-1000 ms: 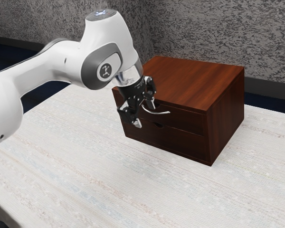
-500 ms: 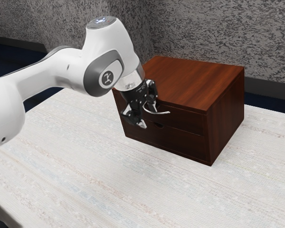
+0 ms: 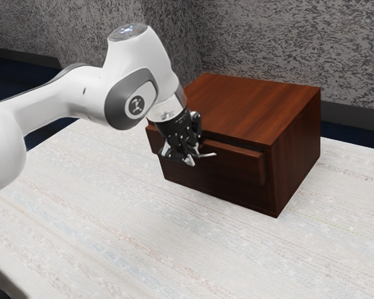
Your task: Pull the drawer handle with one arm to open the drawer
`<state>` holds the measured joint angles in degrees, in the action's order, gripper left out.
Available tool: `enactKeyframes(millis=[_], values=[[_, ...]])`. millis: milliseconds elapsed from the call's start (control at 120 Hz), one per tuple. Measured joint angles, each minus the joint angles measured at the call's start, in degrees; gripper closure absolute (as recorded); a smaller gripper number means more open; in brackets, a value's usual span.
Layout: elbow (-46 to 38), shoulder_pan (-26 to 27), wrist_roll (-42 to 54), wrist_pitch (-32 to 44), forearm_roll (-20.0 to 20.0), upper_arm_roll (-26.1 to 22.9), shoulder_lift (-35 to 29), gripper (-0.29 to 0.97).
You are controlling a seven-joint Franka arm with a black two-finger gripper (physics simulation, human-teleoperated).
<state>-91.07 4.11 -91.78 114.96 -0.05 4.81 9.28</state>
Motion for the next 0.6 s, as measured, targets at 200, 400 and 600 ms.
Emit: enactKeyframes(millis=[200,400,600], values=[[-1.5,-0.2,-0.1,0.0,-0.9,0.0,-1.2,0.74],[-4.3,-0.2,-0.1,0.0,-1.1,0.0,-3.4,0.77],[-8.9,-0.3,0.0,0.2,-1.2,-0.1,-7.0,0.78]])
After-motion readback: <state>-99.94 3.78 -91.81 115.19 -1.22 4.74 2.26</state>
